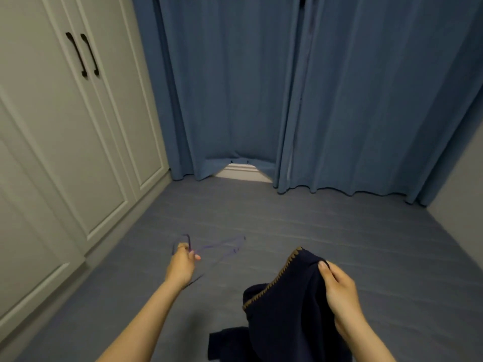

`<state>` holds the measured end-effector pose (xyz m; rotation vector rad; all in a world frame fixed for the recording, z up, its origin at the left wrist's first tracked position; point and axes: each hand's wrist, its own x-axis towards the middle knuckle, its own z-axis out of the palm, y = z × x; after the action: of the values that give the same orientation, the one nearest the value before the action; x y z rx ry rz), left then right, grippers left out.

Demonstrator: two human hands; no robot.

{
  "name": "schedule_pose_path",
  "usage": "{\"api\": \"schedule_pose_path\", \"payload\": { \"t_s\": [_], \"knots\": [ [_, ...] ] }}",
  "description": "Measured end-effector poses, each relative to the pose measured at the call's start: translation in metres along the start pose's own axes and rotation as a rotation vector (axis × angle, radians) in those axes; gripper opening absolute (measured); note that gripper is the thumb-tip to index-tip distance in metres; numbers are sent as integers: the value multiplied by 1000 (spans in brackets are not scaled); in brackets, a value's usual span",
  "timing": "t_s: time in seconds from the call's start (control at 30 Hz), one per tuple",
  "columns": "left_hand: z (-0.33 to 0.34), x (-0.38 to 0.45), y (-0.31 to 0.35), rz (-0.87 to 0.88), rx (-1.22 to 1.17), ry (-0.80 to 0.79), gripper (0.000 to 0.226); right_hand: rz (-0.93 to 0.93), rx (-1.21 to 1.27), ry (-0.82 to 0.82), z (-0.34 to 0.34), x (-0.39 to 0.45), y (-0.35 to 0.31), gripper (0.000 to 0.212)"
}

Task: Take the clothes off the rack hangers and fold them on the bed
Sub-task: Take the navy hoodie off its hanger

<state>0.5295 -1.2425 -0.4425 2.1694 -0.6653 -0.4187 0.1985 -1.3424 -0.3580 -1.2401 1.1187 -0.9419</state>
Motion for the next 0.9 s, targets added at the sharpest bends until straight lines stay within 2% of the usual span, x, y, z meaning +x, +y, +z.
{"api": "schedule_pose_path", "payload": {
  "t_s": [0.03,0.1,0.2,0.3,0.5,0.57,0.63,0.67,0.73,0.8,0.9],
  "knots": [
    [1,9,-25,-18,67,-60,3,-1,-20,-9,11,4,4,19],
    [4,6,-44,-22,146,-111,12,-7,-24,-10,15,5,7,19],
    [-1,10,-55,-53,136,-4,22,-9,-56,-23,30,10,15,19],
    [-5,29,-57,-66,105,102,9,15,-85,-45,44,16,20,20],
    [-22,85,-35,-61,62,86,19,1,-117,-38,63,23,25,23],
    [-32,107,-27,-144,181,-18,39,-3,-125,-33,66,23,25,23],
    [-39,124,-20,-257,287,-206,67,-2,-127,-25,67,22,25,23],
    [-39,127,-17,-306,259,-287,74,-5,-131,-27,68,21,25,23],
    [-34,126,-19,-334,200,-354,71,-5,-146,-30,67,21,26,22],
    [-25,118,-24,-304,236,-338,64,-10,-152,-36,67,20,27,21],
    [-18,112,-35,-273,204,-184,64,-31,-147,-38,65,20,28,23]
  ]
}}
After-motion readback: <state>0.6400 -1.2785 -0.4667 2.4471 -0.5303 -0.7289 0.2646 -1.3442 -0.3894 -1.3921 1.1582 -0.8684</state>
